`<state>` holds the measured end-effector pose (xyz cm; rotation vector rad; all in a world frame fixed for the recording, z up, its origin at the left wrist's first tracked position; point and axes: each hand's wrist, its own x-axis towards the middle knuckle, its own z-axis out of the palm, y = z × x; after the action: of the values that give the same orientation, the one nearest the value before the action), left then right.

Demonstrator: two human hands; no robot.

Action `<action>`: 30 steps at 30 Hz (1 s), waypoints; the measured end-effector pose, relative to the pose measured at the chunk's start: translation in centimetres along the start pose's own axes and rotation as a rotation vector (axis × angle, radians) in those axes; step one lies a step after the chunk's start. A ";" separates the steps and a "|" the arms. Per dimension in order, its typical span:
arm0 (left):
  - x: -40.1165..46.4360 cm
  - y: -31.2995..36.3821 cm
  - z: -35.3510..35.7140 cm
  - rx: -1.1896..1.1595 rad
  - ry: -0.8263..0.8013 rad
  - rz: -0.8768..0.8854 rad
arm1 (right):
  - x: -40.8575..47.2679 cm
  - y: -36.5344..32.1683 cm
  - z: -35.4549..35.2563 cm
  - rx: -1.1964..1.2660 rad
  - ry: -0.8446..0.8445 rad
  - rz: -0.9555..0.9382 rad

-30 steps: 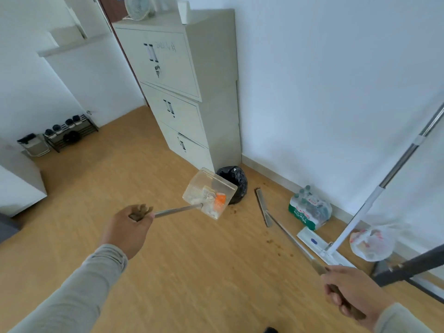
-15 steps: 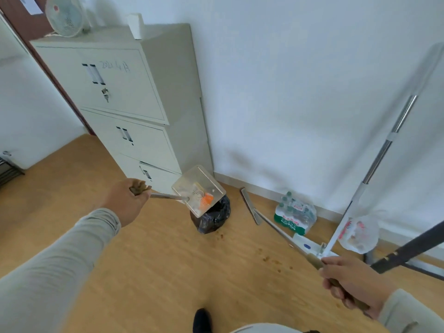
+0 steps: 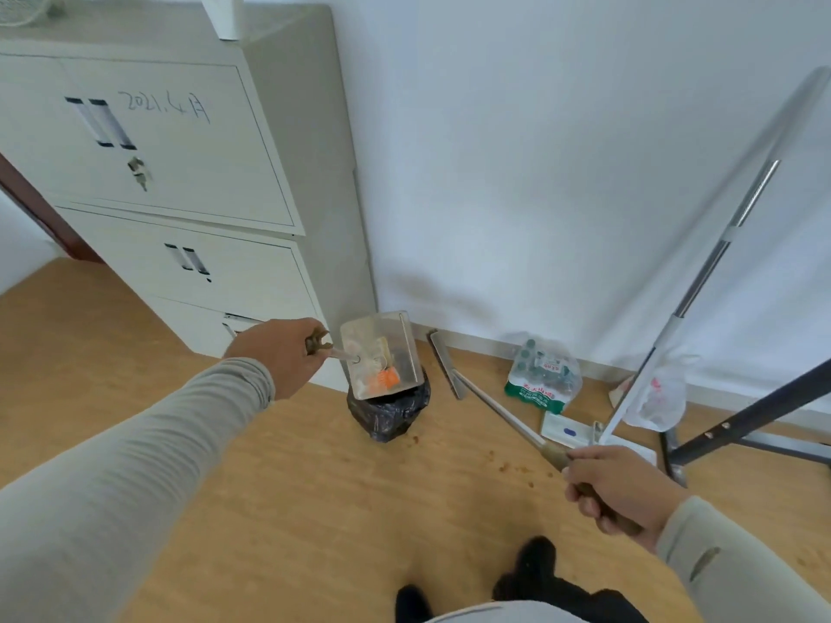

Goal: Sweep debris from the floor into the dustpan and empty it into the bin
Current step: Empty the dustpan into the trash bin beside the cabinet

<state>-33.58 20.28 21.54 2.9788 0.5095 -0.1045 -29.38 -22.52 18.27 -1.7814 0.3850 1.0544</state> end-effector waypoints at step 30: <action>1.5 -0.4 6.6 0.515 -0.061 0.427 | 3.3 -1.3 7.2 0.143 -0.035 0.021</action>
<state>-32.60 20.26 14.87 3.4835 -0.2061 -0.3278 -30.09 -15.04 15.52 -1.6331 0.4475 1.0447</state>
